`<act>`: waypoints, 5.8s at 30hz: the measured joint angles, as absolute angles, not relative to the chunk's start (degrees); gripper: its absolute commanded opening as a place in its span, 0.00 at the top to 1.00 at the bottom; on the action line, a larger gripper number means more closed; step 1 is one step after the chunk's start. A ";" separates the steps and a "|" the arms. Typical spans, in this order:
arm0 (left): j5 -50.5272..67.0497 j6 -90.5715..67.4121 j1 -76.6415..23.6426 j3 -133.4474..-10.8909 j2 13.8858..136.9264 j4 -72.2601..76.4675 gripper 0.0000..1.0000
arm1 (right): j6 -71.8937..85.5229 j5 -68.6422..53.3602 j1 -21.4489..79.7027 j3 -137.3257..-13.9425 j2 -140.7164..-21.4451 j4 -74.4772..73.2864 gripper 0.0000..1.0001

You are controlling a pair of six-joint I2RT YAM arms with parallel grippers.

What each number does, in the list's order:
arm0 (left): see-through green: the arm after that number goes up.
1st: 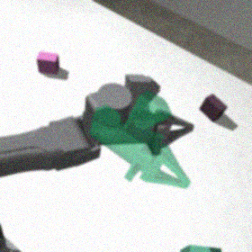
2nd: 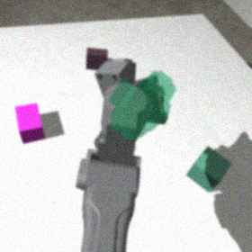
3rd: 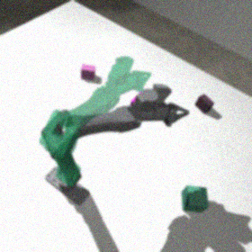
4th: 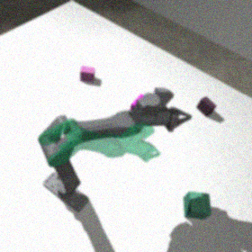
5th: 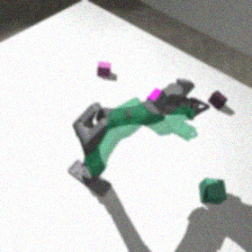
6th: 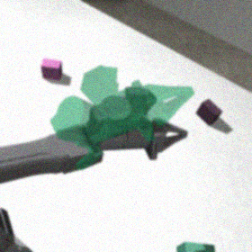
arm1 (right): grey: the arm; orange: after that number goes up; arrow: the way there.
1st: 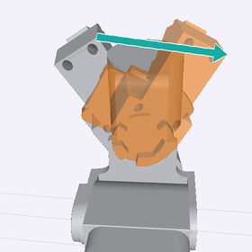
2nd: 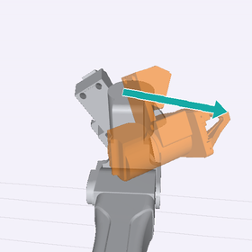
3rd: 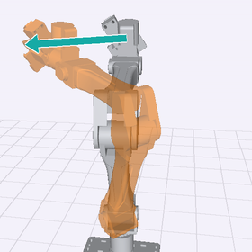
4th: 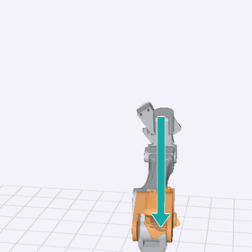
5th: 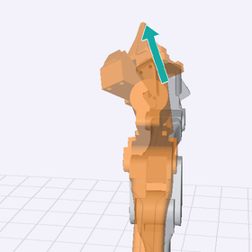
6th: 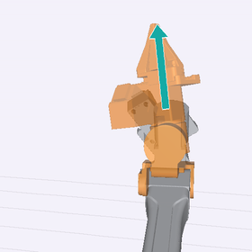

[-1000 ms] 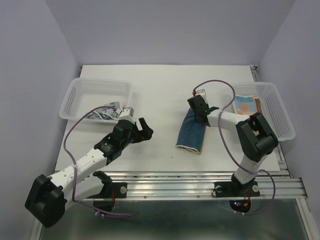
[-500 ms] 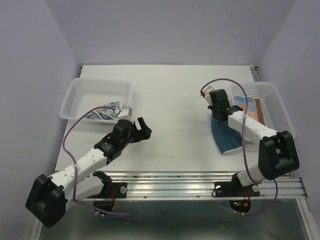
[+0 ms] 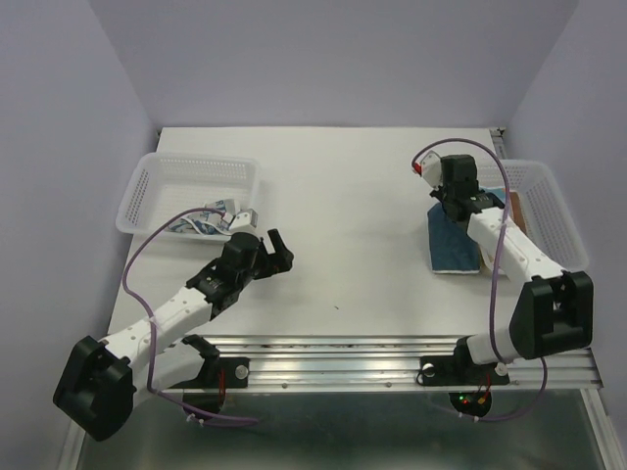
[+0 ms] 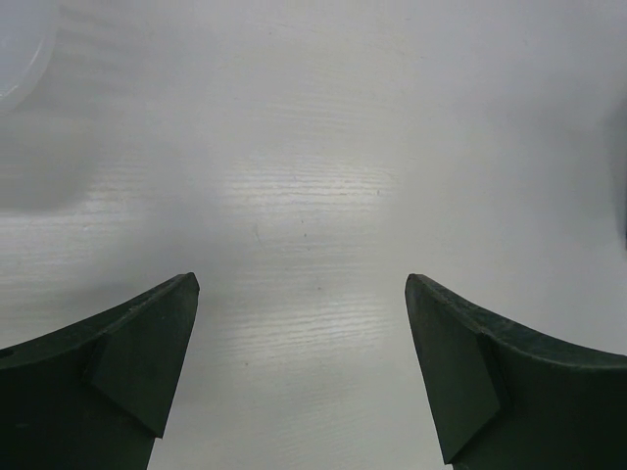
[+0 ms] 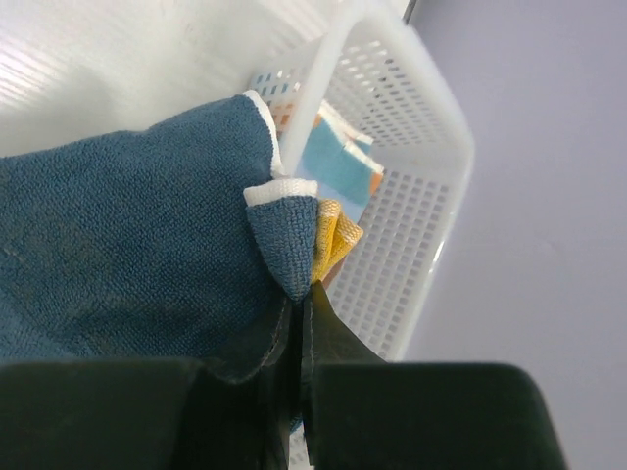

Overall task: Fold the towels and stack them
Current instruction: Neatly place the folded towel into the bin

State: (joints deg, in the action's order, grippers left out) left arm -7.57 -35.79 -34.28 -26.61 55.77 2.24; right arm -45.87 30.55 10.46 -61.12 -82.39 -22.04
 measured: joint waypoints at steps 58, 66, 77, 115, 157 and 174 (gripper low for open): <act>-4.99 -33.47 -27.31 -26.61 62.26 3.57 0.01 | -66.96 10.41 -11.20 -67.55 -87.29 -17.41 0.96; -5.02 -33.45 -26.87 -26.61 63.55 3.62 0.01 | -69.71 10.09 -11.84 -67.66 -93.14 -14.50 0.92; -5.06 -33.45 -26.50 -26.61 65.98 3.57 0.01 | -72.14 11.57 -12.43 -69.60 -99.00 -12.32 0.83; -4.14 -33.56 -26.50 -26.63 56.64 2.66 0.01 | -36.60 4.95 -14.31 -77.82 -90.41 2.04 0.00; -7.75 -35.24 -26.15 -26.63 51.44 0.08 0.01 | 23.33 13.72 -15.68 -80.93 -104.09 -22.26 0.00; -8.75 -35.92 -26.15 -26.59 51.62 -0.56 0.01 | 12.16 6.02 -16.14 -80.84 -108.60 -6.70 0.00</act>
State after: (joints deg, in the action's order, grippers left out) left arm -8.75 -35.92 -26.15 -26.59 51.62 -0.56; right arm 12.16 6.02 -16.14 -80.84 -108.60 -6.70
